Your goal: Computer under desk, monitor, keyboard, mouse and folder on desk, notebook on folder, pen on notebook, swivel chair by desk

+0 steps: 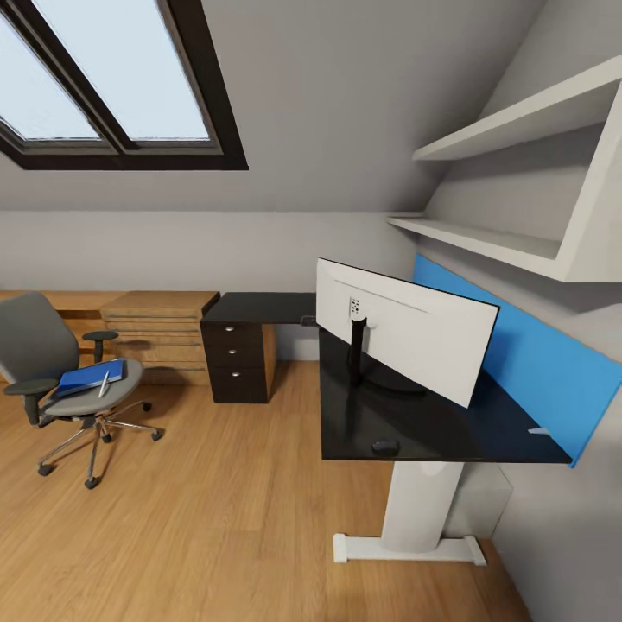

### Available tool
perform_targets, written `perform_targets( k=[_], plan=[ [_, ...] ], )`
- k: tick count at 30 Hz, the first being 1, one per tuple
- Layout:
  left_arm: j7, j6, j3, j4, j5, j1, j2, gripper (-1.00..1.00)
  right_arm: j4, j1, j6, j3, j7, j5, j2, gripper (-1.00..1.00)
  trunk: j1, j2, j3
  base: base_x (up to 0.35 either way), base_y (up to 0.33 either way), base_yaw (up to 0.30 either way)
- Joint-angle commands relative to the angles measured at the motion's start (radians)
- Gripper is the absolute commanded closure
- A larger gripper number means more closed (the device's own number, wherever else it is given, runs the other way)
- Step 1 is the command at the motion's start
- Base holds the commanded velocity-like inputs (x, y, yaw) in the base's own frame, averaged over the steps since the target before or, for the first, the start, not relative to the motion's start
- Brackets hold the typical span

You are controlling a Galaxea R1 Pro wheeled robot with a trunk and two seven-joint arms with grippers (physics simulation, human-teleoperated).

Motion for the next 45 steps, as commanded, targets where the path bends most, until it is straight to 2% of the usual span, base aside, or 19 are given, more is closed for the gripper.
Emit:
perform_targets(
  k=[1,10,15,23,33,38,45],
  plan=[
    [-0.001,-0.003,0.003,0.001,0.002,-0.001,0.0,-1.0,0.002,-0.001,-0.003,-0.007,-0.006,0.011,0.001,-1.0,0.0,-0.001,-0.001,0.0,0.0,0.0],
    [-0.001,-0.003,0.004,0.001,0.002,-0.001,0.0,-1.0,0.002,-0.001,0.0,-0.007,-0.006,0.012,0.003,-1.0,0.0,-0.001,-0.001,0.0,0.0,0.0],
    [-0.003,-0.004,0.002,0.0,0.002,-0.001,-0.002,-1.0,0.001,-0.001,0.033,-0.008,-0.005,0.008,-0.012,-1.0,0.0,-0.001,-0.001,0.0,0.0,0.0],
    [-0.008,-0.006,0.0,-0.001,0.002,-0.001,-0.005,-1.0,0.001,-0.001,0.043,-0.007,-0.005,0.006,-0.018,-1.0,0.0,-0.001,-0.001,0.0,0.0,0.0],
    [-0.007,-0.004,0.001,-0.001,0.003,-0.001,-0.004,-1.0,0.0,-0.001,0.053,-0.01,-0.007,0.006,-0.02,-1.0,-0.038,0.069,0.03,0.0,0.0,0.0],
    [-0.007,-0.004,0.002,-0.001,0.004,-0.001,-0.005,-1.0,-0.042,-0.001,0.141,-0.01,-0.007,0.007,-0.021,-1.0,-0.057,0.104,0.046,0.0,0.0,0.0],
    [-0.007,-0.004,0.003,-0.001,0.004,-0.001,-0.003,-1.0,-0.104,-0.001,0.216,-0.012,-0.007,0.004,-0.02,-1.0,-0.084,0.153,0.068,0.0,0.0,0.0]
  ],
)
